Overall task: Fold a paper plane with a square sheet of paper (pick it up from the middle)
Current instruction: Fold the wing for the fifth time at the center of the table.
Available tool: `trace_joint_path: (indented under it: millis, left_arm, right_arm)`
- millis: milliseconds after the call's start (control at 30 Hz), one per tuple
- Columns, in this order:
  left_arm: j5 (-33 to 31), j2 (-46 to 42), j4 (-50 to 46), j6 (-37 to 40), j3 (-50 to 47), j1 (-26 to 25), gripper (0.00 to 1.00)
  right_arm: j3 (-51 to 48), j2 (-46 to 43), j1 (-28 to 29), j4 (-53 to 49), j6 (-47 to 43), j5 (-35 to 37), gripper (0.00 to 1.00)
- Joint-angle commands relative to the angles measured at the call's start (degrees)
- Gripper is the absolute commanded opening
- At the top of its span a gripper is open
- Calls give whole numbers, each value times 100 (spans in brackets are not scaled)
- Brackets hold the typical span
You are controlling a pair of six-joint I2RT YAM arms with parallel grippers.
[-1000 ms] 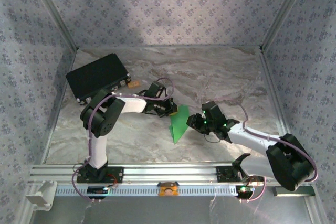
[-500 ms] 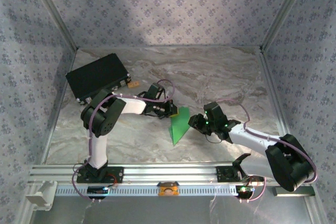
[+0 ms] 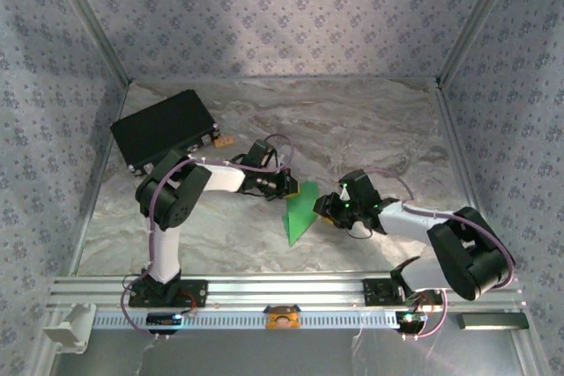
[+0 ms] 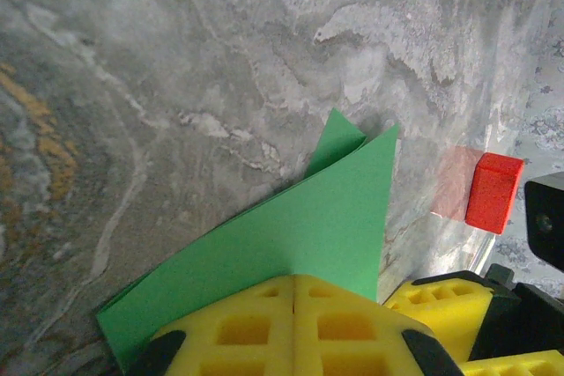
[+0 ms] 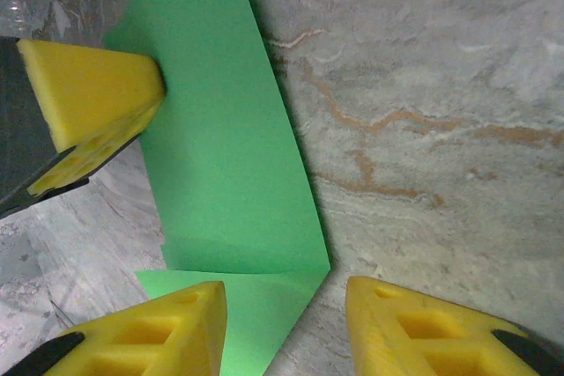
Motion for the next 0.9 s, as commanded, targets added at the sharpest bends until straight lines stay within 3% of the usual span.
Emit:
trace_joint_path:
  millis: [0,567,867]
  left_arm:
    - [37,48,-289,79,-113,-37,5]
    - [13,74,-254,20,-118,-38,4]
    - [-20,28,-249,-7,-108,-34,4]
  right_arm:
    - [74,79,-38,100,21,-179,42]
    - [-65,48,-114,712,264,-155,41]
    - [-74,151,-306,1056,89,-551,42]
